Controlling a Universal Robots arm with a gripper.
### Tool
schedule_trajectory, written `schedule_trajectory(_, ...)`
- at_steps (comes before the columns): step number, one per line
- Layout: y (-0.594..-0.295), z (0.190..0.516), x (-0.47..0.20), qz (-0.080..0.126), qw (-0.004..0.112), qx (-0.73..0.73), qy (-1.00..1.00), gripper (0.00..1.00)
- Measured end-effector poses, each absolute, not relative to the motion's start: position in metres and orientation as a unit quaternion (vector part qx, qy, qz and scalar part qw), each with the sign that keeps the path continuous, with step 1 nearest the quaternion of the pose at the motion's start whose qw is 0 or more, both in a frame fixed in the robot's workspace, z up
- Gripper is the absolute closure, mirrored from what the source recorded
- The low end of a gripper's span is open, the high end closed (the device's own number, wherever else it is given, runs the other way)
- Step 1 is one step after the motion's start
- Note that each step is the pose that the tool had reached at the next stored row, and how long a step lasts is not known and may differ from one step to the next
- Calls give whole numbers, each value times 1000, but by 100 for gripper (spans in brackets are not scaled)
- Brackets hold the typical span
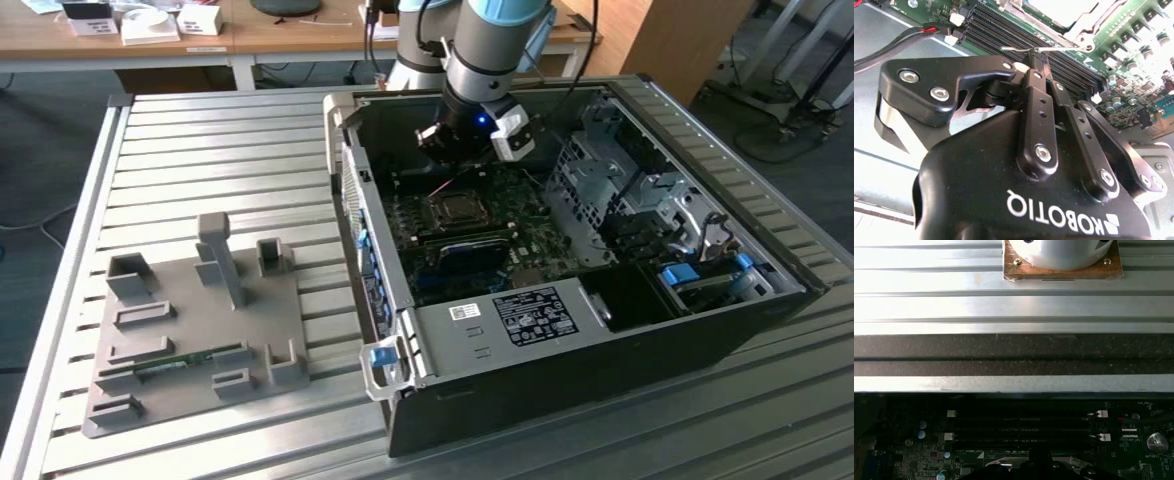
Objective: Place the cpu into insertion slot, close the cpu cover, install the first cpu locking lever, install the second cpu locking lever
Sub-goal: 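Install the first cpu locking lever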
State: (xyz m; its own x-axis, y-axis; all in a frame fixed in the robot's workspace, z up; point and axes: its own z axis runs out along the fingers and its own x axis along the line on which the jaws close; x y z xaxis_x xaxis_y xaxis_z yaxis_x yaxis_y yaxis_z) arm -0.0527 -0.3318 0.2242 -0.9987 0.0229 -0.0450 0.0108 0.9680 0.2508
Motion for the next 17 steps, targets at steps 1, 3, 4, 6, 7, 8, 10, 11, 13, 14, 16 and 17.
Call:
schedule_trajectory(1,-332,224,-53,126,24,9,992,89)
schedule_trajectory(3,-332,223,-53,126,24,9,992,89)
schedule_trajectory(4,-332,222,-52,126,24,9,992,89)
schedule_trajectory(6,-332,222,-52,126,24,9,992,89)
schedule_trajectory(7,-332,222,-52,126,24,9,992,89)
schedule_trajectory(8,-332,222,-52,126,24,8,992,89)
schedule_trajectory(10,-332,222,-51,126,24,9,992,89)
schedule_trajectory(11,-332,221,-51,126,24,9,992,89)
schedule_trajectory(13,-332,221,-50,126,24,9,992,89)
schedule_trajectory(14,-332,221,-50,126,24,9,992,89)
schedule_trajectory(16,-332,221,-50,126,24,9,992,89)
schedule_trajectory(17,-332,221,-50,126,24,9,992,89)
